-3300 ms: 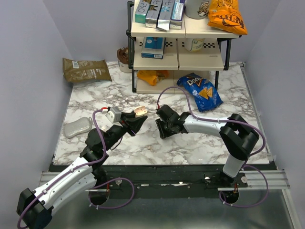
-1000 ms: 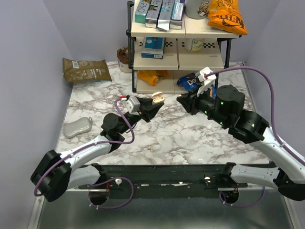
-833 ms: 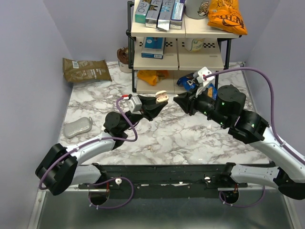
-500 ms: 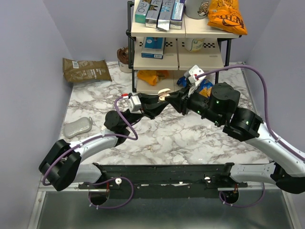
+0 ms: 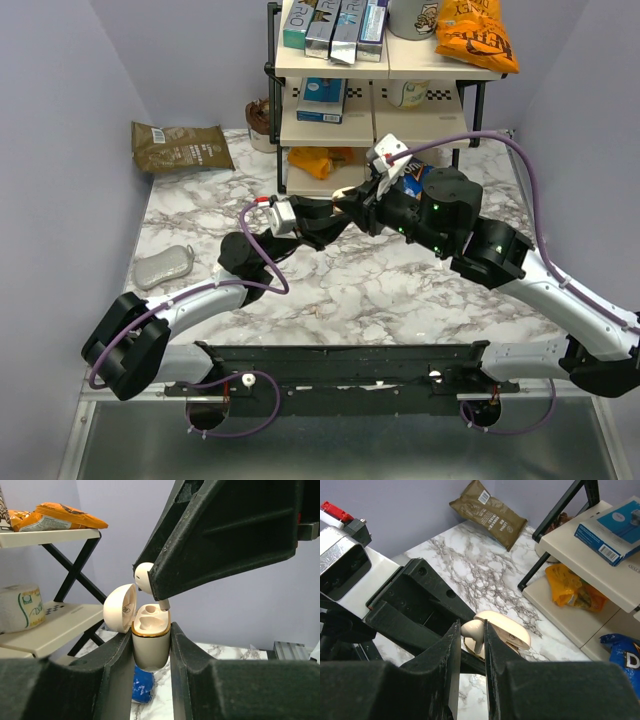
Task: Insert the wireless bluetooth earbuds into the charging case
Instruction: Place the earbud in the charging case.
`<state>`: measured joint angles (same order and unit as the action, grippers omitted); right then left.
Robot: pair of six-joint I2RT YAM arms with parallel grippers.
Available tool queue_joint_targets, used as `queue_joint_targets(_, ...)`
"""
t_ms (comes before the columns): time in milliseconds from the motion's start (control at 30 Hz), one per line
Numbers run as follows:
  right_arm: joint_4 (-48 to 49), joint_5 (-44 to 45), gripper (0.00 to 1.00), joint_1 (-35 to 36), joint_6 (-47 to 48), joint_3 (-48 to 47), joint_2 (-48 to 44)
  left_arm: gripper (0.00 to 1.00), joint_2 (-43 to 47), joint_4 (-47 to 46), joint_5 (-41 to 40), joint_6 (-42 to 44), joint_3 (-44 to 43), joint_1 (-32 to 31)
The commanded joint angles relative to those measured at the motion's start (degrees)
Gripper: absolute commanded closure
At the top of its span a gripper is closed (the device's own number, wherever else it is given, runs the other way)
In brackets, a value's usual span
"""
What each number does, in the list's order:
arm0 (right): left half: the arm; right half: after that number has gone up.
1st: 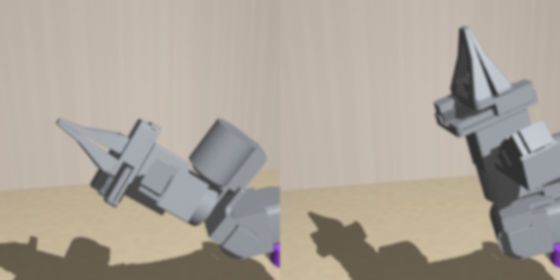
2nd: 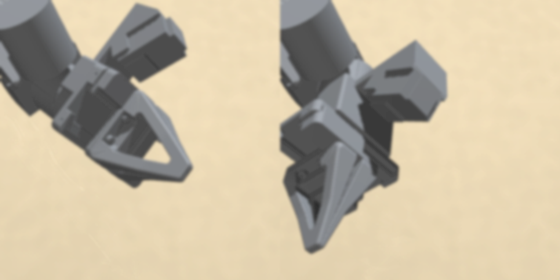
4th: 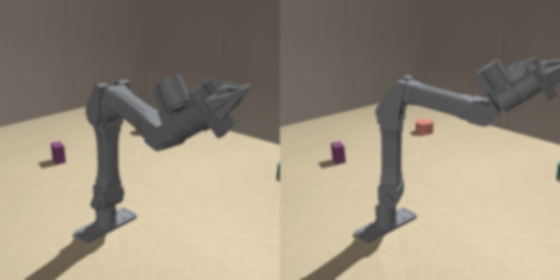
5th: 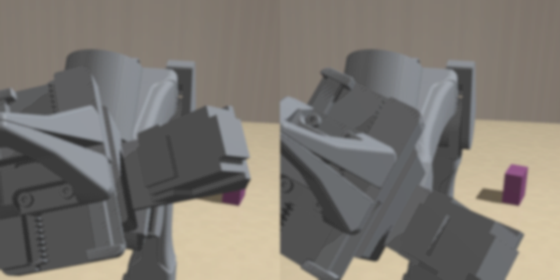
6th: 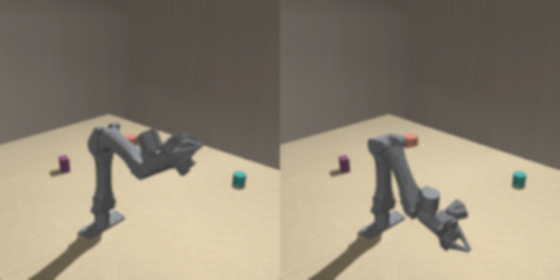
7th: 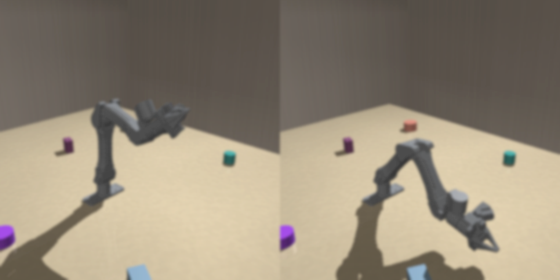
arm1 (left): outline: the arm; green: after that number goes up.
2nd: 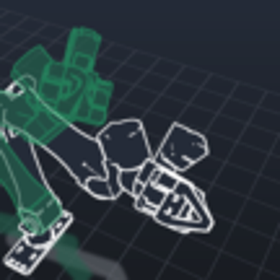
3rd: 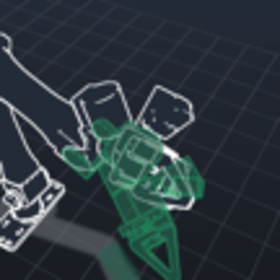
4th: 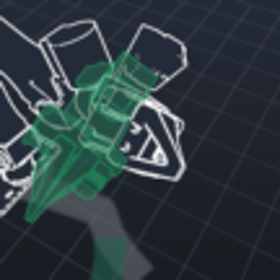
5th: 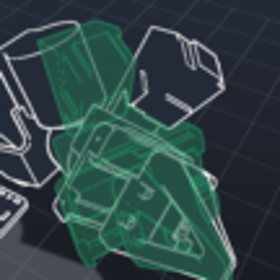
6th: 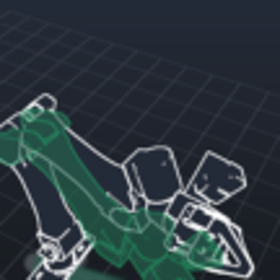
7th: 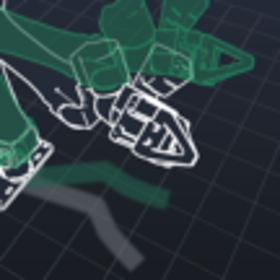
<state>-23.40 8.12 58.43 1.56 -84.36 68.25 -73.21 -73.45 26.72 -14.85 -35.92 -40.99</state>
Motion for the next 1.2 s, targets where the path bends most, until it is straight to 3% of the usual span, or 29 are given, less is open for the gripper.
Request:
queue_joint_targets(0, 3.44, 2.07, 0.99, 0.45, 1.16, 0.42, 0.31, 1.0, 0.88, -0.03, 0.62, -0.7, -1.78, 0.04)
queue_joint_targets(933, 6.43, 3.22, 0.99, 0.45, -0.6, 4.99, 0.83, 1.0, 1.67, -0.29, -2.28, -2.37, -1.25, 0.03)
queue_joint_targets(1167, 8.01, 5.23, 0.99, 0.37, -0.77, 6.05, 0.22, 1.0, 1.49, 4.27, -3.43, -4.57, -2.84, 0.03)
